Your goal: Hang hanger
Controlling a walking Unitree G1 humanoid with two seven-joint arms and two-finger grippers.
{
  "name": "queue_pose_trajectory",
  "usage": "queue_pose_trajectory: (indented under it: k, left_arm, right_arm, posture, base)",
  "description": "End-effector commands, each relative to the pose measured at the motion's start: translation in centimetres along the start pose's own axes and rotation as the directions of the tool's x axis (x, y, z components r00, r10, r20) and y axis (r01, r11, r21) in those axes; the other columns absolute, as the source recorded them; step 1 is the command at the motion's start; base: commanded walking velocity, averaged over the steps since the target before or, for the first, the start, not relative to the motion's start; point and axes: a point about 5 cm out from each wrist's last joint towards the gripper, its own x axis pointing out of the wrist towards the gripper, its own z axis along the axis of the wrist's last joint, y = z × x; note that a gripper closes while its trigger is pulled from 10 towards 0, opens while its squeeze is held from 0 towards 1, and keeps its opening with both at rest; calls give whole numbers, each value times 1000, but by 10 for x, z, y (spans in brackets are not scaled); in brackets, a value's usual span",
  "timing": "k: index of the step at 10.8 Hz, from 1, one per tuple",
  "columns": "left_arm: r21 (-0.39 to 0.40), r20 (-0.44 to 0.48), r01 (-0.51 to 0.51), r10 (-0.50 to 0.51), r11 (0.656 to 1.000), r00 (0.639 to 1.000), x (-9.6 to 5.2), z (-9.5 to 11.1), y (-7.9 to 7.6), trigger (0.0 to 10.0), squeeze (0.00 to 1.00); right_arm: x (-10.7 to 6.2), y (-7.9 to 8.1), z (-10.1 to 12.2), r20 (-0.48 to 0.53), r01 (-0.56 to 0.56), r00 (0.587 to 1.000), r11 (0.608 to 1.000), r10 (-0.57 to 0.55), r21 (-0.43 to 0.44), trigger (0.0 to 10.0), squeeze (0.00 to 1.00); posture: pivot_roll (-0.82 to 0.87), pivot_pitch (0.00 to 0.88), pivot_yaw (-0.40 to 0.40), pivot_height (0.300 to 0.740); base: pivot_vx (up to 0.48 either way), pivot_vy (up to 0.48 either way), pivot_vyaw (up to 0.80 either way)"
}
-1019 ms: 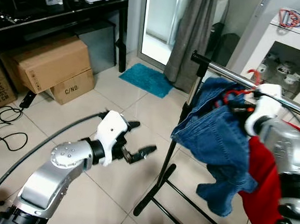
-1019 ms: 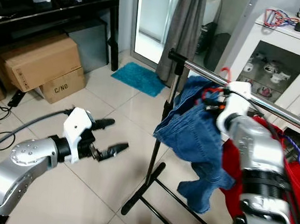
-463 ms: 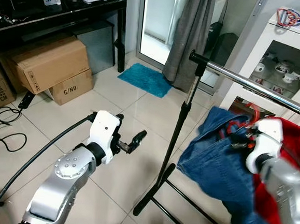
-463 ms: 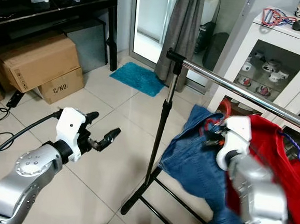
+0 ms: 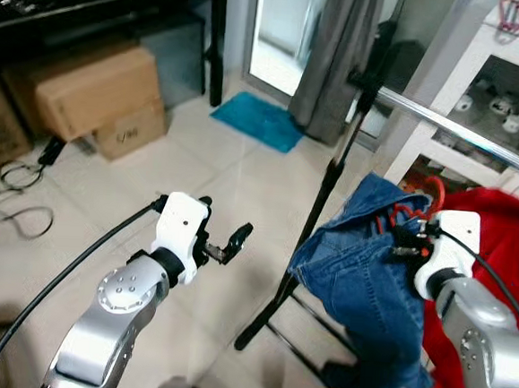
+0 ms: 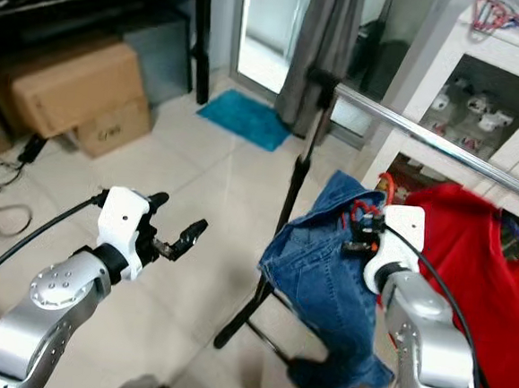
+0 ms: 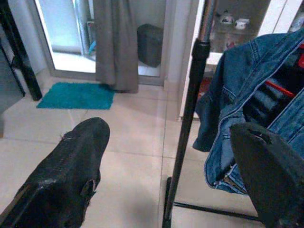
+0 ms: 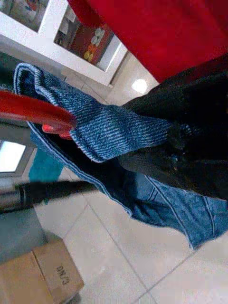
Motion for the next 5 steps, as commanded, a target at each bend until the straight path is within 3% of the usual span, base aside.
queue_pose_trajectory:
  k: [1, 2, 5]
  left_arm:
    - [12, 9, 12, -13, 1000, 1000, 0, 3, -5, 10000, 24]
    - [16, 8, 13, -13, 1000, 1000, 0, 3, -5, 10000, 27]
    - [62, -12, 56, -56, 996, 998, 4, 2, -2, 10000, 47]
  right_arm:
    - [-2, 0, 6, 40, 12, 999, 1000, -11, -17, 0, 0]
    - [-1, 5, 6, 46, 5, 999, 1000, -4, -18, 0, 0]
    - [2, 11, 13, 69, -17, 997, 1000, 18, -14, 0, 0]
  posture:
    - [156, 0, -64, 740]
    - [156, 0, -64, 740]
    - [157, 0, -66, 740]
  base:
    - [-307, 0, 0]
    - [-300, 0, 0]
    - [0, 0, 0]
